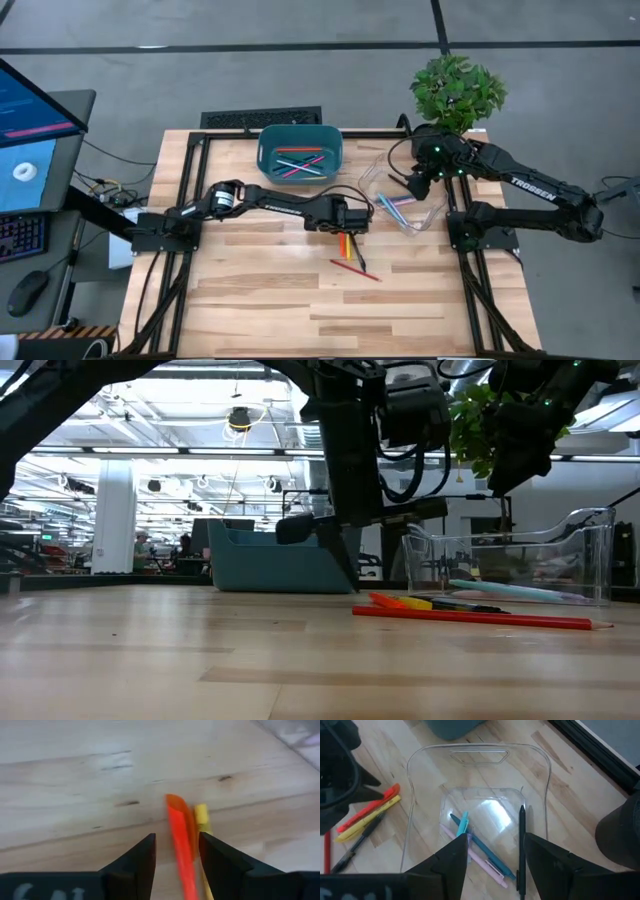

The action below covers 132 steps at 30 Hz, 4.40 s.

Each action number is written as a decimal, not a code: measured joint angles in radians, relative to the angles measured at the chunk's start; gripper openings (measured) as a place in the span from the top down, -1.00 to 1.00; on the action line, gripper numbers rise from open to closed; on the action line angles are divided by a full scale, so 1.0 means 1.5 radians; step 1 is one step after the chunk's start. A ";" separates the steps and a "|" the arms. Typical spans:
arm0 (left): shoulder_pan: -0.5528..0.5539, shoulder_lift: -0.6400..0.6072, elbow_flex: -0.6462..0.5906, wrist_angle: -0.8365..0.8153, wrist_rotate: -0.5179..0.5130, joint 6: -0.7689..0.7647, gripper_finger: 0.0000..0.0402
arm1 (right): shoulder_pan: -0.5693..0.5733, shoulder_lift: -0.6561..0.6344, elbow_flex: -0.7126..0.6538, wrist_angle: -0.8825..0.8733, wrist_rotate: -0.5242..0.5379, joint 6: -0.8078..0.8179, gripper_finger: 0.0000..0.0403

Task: Sort pens & pencils
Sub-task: Put the orange pen into the transparent bin

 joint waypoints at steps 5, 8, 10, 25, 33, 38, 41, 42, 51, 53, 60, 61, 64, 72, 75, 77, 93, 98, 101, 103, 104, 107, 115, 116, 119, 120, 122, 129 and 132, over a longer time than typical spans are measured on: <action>0.000 0.007 0.000 0.011 0.005 0.013 0.30 | 0.000 0.000 0.000 0.003 0.000 -0.010 -0.06; 0.000 0.013 -0.001 0.004 0.018 0.012 0.30 | 0.000 0.000 0.000 0.004 0.000 -0.010 -0.06; 0.000 0.019 0.001 0.016 0.021 0.008 0.30 | 0.000 0.000 0.000 0.004 0.000 -0.013 -0.06; 0.001 0.030 0.002 -0.022 0.073 0.077 0.88 | 0.000 0.000 0.000 0.004 0.000 -0.014 -0.06; 0.001 0.010 -0.003 -0.014 0.070 0.072 0.85 | 0.000 0.000 0.000 0.004 0.000 -0.014 -0.06; -0.003 -0.038 -0.003 -0.015 0.046 0.072 0.88 | 0.000 -0.001 0.000 0.023 -0.042 -0.010 -0.06; -0.005 -0.064 -0.003 -0.015 0.015 0.069 0.88 | 0.000 -0.001 0.000 0.053 -0.090 0.008 -0.06; -0.007 -0.073 -0.003 -0.014 0.002 0.066 0.88 | 0.000 -0.001 0.000 0.066 -0.108 0.015 -0.06; -0.027 -0.211 -0.002 0.024 -0.187 0.088 0.96 | 0.045 -0.001 0.000 0.209 -0.244 0.098 -0.06; -0.032 -0.241 -0.002 0.034 -0.234 0.098 0.98 | 0.072 -0.001 0.000 0.243 -0.250 0.115 -0.06; -0.037 -0.290 -0.001 0.085 -0.311 0.155 1.00 | 0.178 0.000 0.000 0.374 -0.223 0.123 -0.06; -0.036 -0.292 -0.001 0.086 -0.314 0.160 1.00 | 0.188 0.000 0.000 0.382 -0.207 0.121 -0.06; -0.036 -0.292 -0.001 0.086 -0.303 0.179 1.00 | 0.202 0.000 0.000 0.376 -0.167 0.119 -0.06; -0.038 -0.227 -0.003 0.031 -0.207 0.343 0.85 | 0.201 0.000 -0.001 0.227 -0.132 0.059 -0.06; -0.030 -0.187 0.000 0.071 -0.138 0.433 0.63 | 0.197 -0.014 -0.001 0.185 -0.132 0.058 -0.06; -0.026 -0.155 -0.001 0.073 -0.078 0.463 0.46 | 0.194 -0.025 0.001 0.173 -0.132 0.057 -0.06; 0.051 -0.058 -0.001 0.086 -0.022 0.832 -0.03 | 0.211 -0.041 -0.001 0.062 -0.102 0.079 -0.06; 0.089 -0.053 -0.001 0.100 0.031 0.940 -0.03 | 0.211 -0.050 0.000 0.059 -0.103 0.085 -0.06; 0.108 -0.052 -0.001 0.112 0.059 0.989 -0.03 | 0.211 -0.054 0.000 0.054 -0.102 0.093 -0.06; 0.121 -0.052 -0.001 0.124 0.060 1.018 -0.03 | 0.211 -0.054 0.000 0.053 -0.102 0.098 -0.06; 0.128 -0.053 -0.001 0.128 0.070 1.026 -0.03 | 0.211 -0.053 0.000 0.053 -0.102 0.098 -0.06; 0.144 -0.044 0.000 0.127 0.120 1.061 -0.03 | 0.211 -0.054 0.000 0.053 -0.102 0.098 -0.06; 0.145 -0.004 0.001 0.159 0.065 1.120 0.10 | 0.211 -0.053 0.000 0.054 -0.102 0.103 -0.06; 0.144 -0.001 0.000 0.157 0.059 1.128 0.16 | 0.211 -0.053 0.000 0.054 -0.102 0.104 -0.05; 0.138 0.014 0.000 0.167 0.016 1.125 0.39 | 0.211 -0.053 0.000 0.054 -0.102 0.110 -0.03; 0.136 0.016 0.000 0.167 0.000 1.124 0.46 | 0.211 -0.053 0.000 0.054 -0.103 0.110 -0.02; 0.133 0.016 0.000 0.153 -0.014 1.124 0.60 | 0.211 -0.054 0.000 0.056 -0.103 0.115 0.00; 0.115 0.018 0.001 0.116 0.014 1.124 0.89 | 0.211 -0.053 0.000 0.057 -0.104 0.115 0.09; 0.099 0.018 0.010 0.085 0.022 1.120 0.96 | 0.211 -0.053 0.000 0.062 -0.105 0.115 0.13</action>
